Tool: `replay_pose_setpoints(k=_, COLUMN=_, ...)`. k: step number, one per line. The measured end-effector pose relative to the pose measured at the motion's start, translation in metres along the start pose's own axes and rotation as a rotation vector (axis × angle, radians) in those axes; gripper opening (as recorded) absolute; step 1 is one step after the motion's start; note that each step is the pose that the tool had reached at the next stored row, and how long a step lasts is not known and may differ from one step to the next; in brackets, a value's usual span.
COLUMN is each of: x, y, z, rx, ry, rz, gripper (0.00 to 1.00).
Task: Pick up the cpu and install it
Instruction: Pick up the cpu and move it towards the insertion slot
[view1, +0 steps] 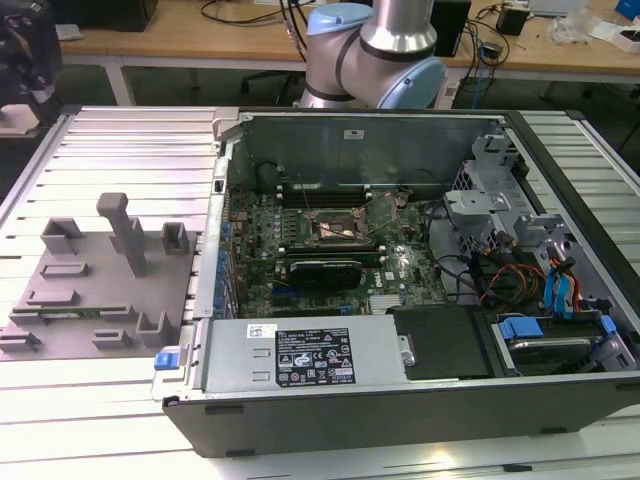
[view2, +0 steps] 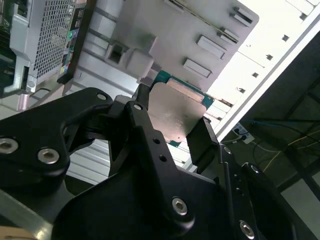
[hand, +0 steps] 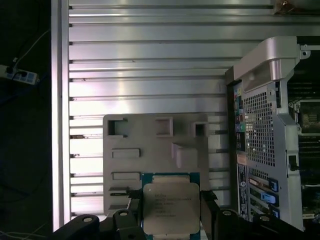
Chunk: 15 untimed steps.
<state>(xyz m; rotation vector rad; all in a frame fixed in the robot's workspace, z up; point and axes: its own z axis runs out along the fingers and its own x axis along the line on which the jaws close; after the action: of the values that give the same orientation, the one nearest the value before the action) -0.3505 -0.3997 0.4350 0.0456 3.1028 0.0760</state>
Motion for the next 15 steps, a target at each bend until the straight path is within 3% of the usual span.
replay_pose_setpoints(k=6, x=-0.0203, y=0.0006, z=0.0008, rx=0.0001, ry=0.0000, rz=0.000, gripper=0.55)
replay_pose_setpoints(k=9, x=-0.0342, y=0.0009, z=0.0013, rx=0.0000, ry=0.0000, rz=0.000, gripper=0.55)
replay_pose_setpoints(k=12, x=-0.0396, y=0.0011, z=0.0015, rx=0.0000, ry=0.0000, rz=0.000, gripper=0.55)
replay_pose_setpoints(k=15, x=-0.0498, y=0.0014, z=0.0020, rx=0.0000, ry=0.0000, rz=0.000, gripper=0.55)
